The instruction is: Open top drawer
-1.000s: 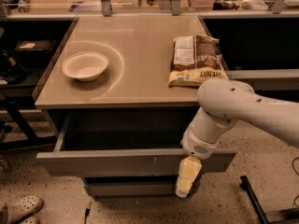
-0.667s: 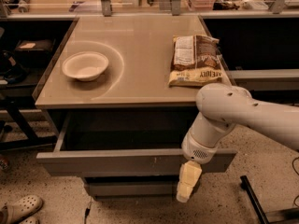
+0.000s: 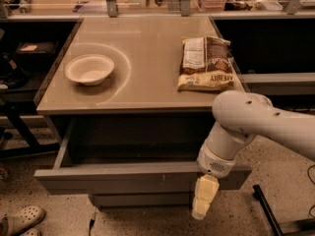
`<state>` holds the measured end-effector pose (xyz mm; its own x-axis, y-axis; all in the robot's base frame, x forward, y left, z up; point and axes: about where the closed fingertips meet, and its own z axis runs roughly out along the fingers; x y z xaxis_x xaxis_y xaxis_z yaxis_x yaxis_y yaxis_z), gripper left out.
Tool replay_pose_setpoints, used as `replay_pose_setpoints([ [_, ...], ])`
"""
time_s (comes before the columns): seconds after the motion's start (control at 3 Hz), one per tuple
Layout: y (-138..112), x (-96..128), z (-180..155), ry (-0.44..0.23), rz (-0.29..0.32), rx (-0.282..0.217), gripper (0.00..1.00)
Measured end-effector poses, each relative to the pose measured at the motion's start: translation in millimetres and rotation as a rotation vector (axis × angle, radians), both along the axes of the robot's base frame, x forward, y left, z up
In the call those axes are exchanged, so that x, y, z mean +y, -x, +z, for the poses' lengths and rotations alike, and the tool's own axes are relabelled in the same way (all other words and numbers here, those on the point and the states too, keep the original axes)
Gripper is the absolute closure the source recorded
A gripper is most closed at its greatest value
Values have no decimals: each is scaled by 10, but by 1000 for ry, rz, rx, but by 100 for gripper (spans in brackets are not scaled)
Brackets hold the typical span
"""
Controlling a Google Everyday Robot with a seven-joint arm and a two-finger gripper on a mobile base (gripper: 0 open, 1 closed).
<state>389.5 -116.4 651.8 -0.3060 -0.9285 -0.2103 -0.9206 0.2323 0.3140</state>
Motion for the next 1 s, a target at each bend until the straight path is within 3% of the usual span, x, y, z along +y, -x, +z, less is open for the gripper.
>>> replay_pose_setpoints([
  [0.33, 314, -179, 75, 13, -19, 30, 0],
  [0.67, 404, -237, 99, 18, -27, 40, 0],
  [1.0, 753, -453, 150, 32, -62, 81, 0],
])
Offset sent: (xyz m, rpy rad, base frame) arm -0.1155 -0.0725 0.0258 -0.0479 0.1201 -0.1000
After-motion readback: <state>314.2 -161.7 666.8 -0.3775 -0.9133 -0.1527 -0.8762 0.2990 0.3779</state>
